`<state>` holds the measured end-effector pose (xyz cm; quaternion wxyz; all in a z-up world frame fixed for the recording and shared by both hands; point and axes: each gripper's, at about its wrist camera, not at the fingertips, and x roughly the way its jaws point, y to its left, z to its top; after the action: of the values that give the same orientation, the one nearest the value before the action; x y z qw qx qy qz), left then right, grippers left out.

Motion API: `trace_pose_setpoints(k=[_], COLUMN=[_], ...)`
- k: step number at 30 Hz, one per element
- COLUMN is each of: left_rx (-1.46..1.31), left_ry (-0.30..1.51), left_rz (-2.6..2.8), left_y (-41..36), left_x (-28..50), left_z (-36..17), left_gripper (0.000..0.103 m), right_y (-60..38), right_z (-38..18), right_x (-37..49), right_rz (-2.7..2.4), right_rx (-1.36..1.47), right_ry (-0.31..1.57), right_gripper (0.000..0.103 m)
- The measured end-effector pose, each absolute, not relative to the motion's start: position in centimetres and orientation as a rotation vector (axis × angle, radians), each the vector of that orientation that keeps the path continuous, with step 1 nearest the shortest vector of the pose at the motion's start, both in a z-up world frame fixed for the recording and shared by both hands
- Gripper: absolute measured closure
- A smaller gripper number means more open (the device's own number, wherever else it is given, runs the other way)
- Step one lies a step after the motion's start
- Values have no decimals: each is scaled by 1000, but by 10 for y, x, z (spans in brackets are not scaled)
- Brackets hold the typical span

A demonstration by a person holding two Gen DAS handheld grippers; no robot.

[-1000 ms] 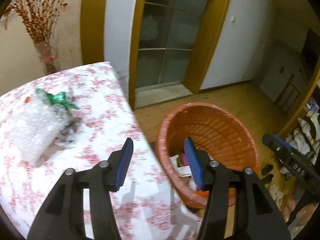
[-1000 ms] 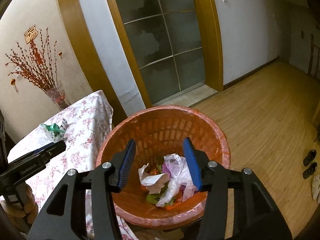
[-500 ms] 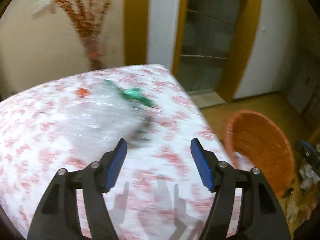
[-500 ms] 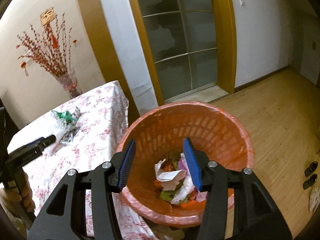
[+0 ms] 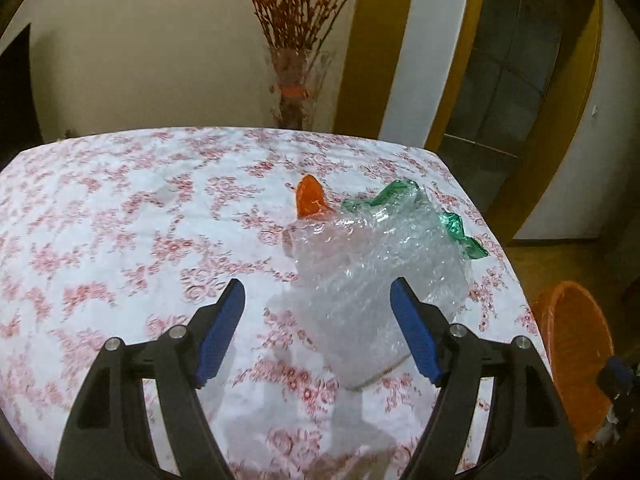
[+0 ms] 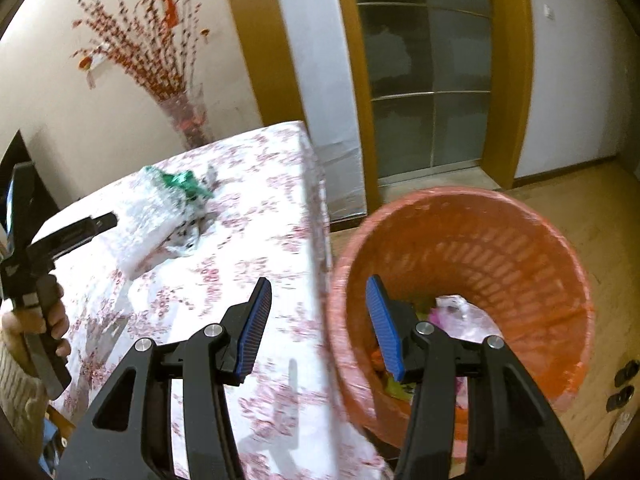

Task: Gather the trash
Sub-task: 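Grasp the bubble wrap with the left tool while the right tool grasps the green bag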

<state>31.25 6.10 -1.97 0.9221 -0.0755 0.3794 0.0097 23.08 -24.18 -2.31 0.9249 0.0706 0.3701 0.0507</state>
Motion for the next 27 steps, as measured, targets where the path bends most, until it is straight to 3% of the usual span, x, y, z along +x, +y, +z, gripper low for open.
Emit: trace_pose_setpoints(k=[2, 6, 8, 19, 27], left_rx=[-152, -150, -148, -143, -166], left_ry=[793, 822, 810, 712, 669], left_rz=[-5, -68, -82, 14, 141], left_y=[61, 58, 59, 124, 184], left_x=[320, 328, 325, 276, 258], left_z=[-25, -34, -34, -7, 3], left_gripper=[32, 81, 91, 96, 96], right_y=[-232, -214, -205, -148, -108], right_z=[-25, -28, -28, -24, -21], right_x=[235, 242, 244, 264, 303], right_rz=[117, 137, 150, 245, 274], right_rx=[134, 111, 99, 67, 73], right_ry=[770, 786, 789, 775, 753], right_gripper=[53, 53, 53, 53, 68])
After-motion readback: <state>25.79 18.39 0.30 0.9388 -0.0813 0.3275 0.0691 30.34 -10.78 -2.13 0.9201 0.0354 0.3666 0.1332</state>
